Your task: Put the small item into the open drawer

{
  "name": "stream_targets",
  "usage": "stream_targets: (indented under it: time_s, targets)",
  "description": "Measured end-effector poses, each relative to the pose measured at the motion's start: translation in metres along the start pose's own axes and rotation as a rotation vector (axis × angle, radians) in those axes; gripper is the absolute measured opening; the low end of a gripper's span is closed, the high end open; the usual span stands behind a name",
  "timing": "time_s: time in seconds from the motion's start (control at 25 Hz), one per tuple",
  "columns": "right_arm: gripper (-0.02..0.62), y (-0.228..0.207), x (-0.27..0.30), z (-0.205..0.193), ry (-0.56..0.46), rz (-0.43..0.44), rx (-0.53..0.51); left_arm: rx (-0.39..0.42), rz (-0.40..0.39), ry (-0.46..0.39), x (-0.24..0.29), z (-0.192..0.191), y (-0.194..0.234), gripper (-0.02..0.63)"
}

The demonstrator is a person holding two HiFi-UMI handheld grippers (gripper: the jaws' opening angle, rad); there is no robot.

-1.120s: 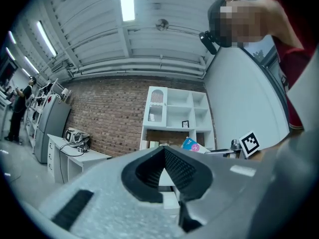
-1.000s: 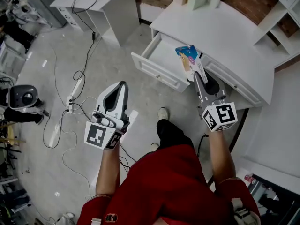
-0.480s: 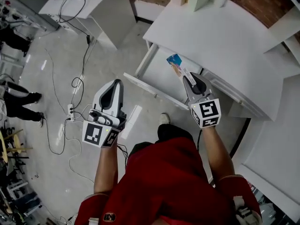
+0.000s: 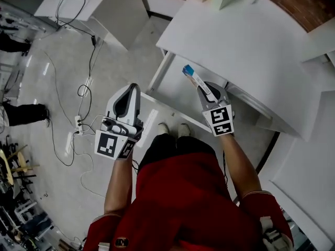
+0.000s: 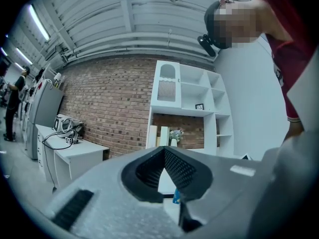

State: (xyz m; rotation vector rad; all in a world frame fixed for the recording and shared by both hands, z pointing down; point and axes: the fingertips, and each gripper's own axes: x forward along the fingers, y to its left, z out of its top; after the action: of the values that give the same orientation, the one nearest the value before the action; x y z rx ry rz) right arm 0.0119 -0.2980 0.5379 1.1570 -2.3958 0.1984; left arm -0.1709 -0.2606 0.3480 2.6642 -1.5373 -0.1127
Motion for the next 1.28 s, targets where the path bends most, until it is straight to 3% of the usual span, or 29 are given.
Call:
stream_targets:
  time_s: [0.44,0.68,1.0,1.28]
  targets:
    - [0.1,-0.012,0.077,-0.075,0.249,-0.064,0.048,-0.024,-0.045,0.062,0.013,-0.025,0.032,0.0]
    - [0.1,-0.024,0.108,-0.1,0.349,-0.121,0.111,-0.043,-0.015,0.086,0.009,-0.03,0.056,0.0]
    - [0.101,-0.041,0.136,-0.121,0.391,-0.212,0.159,-0.042,0.0,0.129,-0.004,-0.047,0.084,0.0]
    - [0.103,-0.043,0.144,-0.14,0.446,-0.23,0.177,-0.051,0.003,0.142,-0.003,-0.05,0.09,0.0]
